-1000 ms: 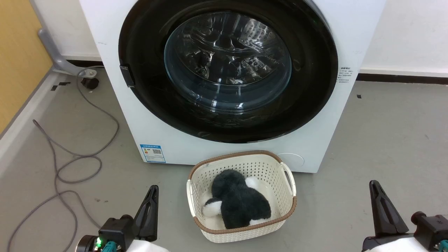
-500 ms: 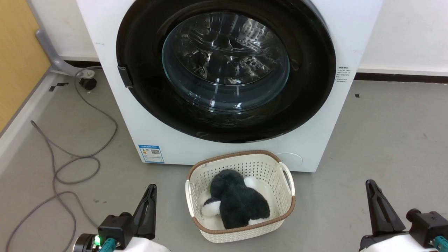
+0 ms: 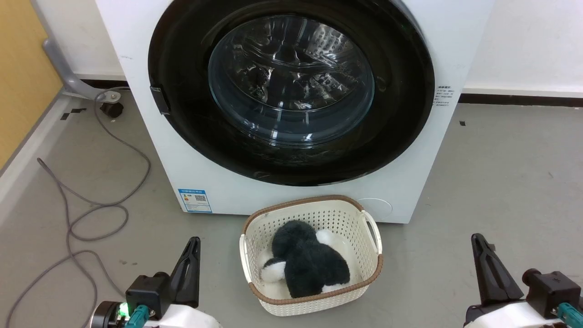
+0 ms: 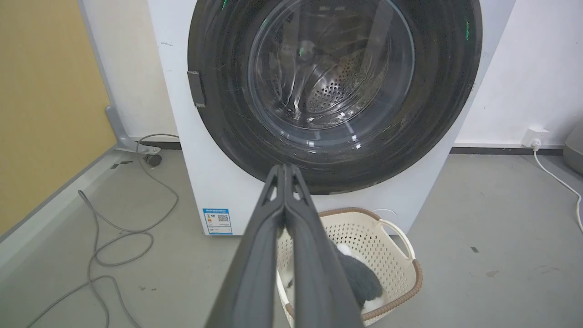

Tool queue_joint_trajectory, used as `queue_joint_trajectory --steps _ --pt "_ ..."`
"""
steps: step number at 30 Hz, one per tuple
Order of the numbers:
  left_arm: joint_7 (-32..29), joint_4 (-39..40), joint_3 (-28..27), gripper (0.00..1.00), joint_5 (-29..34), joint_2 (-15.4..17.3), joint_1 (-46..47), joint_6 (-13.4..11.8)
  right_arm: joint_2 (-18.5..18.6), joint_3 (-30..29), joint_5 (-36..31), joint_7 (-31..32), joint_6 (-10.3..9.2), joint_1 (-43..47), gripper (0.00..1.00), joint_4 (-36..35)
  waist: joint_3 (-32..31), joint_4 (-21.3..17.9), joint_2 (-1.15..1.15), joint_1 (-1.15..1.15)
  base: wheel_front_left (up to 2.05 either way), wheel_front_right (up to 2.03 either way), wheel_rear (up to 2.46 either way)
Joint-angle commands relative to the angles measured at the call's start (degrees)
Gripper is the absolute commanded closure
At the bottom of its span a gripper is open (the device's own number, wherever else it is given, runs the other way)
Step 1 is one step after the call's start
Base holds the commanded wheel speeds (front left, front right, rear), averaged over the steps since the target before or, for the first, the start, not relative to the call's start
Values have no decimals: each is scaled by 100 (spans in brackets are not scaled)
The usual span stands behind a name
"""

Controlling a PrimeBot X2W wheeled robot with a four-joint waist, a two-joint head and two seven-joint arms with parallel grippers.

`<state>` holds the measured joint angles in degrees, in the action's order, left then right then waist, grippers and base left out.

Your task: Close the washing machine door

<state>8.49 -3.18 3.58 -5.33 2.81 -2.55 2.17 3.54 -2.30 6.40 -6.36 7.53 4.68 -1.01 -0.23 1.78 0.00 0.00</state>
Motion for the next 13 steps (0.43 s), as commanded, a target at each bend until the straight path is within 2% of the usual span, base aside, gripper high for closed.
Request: queue_joint_trajectory --steps 1,13 --pt "-43 34 -25 100 56 3 76 -22 -29 16 -60 21 -2 -121 100 10 0 -2 0 0 0 0 0" --pt "-184 84 -83 100 140 3 107 -56 -35 54 -161 128 -2 -182 100 26 4 -33 0 0 0 0 0"
